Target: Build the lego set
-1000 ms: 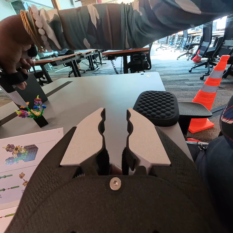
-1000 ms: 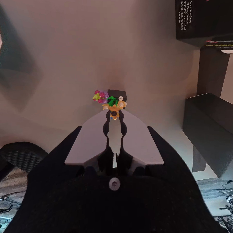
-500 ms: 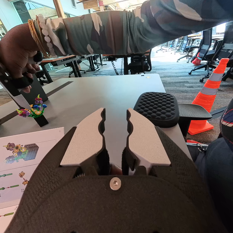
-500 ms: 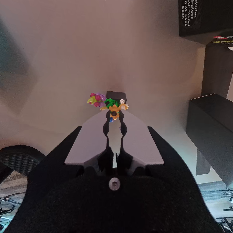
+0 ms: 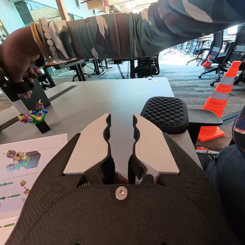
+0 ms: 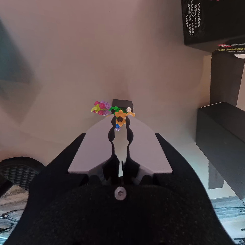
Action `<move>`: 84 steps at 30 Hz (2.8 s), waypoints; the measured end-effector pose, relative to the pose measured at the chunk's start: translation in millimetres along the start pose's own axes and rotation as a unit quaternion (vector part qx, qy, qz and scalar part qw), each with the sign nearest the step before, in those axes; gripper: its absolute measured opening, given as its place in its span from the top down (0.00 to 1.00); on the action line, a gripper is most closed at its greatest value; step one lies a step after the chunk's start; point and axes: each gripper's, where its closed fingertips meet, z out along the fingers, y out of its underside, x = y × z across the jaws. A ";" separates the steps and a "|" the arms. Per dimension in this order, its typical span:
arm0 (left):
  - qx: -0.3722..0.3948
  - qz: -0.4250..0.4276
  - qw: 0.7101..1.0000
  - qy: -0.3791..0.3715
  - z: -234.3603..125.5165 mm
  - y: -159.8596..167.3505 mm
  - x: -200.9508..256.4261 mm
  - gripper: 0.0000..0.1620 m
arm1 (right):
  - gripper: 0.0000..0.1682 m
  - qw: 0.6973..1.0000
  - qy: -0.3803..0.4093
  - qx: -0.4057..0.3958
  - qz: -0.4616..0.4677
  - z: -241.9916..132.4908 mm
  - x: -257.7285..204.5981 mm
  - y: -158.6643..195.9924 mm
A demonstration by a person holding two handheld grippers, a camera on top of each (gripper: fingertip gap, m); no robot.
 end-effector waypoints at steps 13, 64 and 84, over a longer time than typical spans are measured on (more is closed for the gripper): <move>-0.002 -0.001 1.000 0.001 0.4 0.6 0.3 0.80 | 0.92 1.000 -0.002 -0.001 0.004 11.0 0.1 2.6; -0.032 0.018 0.999 0.012 4.5 8.4 8.2 0.84 | 0.84 0.843 -0.250 0.464 0.110 -16.4 -183.5 -37.7; -0.022 0.013 1.000 0.011 2.6 6.7 6.8 0.82 | 0.94 0.825 -0.225 0.490 0.171 -7.5 -177.9 24.4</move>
